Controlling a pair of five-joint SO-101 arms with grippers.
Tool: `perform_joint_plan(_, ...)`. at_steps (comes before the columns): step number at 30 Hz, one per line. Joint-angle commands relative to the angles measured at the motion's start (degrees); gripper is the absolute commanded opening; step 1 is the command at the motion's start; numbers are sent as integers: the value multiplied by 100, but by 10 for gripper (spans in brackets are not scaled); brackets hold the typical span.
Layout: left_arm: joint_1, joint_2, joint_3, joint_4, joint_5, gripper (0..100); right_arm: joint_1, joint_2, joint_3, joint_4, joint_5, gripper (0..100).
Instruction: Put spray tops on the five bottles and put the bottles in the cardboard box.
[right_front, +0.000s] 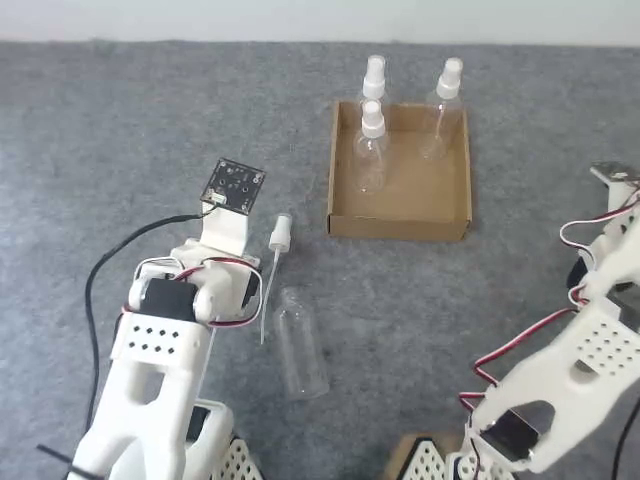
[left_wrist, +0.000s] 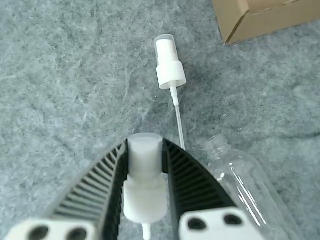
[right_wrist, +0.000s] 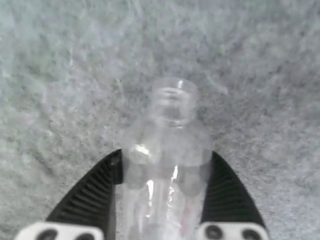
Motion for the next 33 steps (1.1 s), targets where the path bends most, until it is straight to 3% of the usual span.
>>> perform_joint_plan(1,-18,-167,-22,-123,-18,12,-154,-479,-554,127,-255,12)
perform_joint_plan(6,-26,-193,-207,-193,-9,12,-690,-1490,-492,154,-976,6)
perform_joint_plan(10,-519,-193,-831,-149,-9,12,-1358,-2563,-9,127,-1512,6)
perform_joint_plan(18,-1415,-193,-2589,404,35,12,-3363,-5411,2804,-1015,-2532,6)
perform_joint_plan(26,-1415,-193,-4338,809,1486,12,-6281,-7670,5310,-2615,-3657,6)
perform_joint_plan(30,-1389,-193,-4769,782,2400,11,-7600,-7758,6136,-3873,-3815,6)
perform_joint_plan(33,-1398,-193,-4989,765,2470,11,-8127,-7582,6734,-4857,-3789,6)
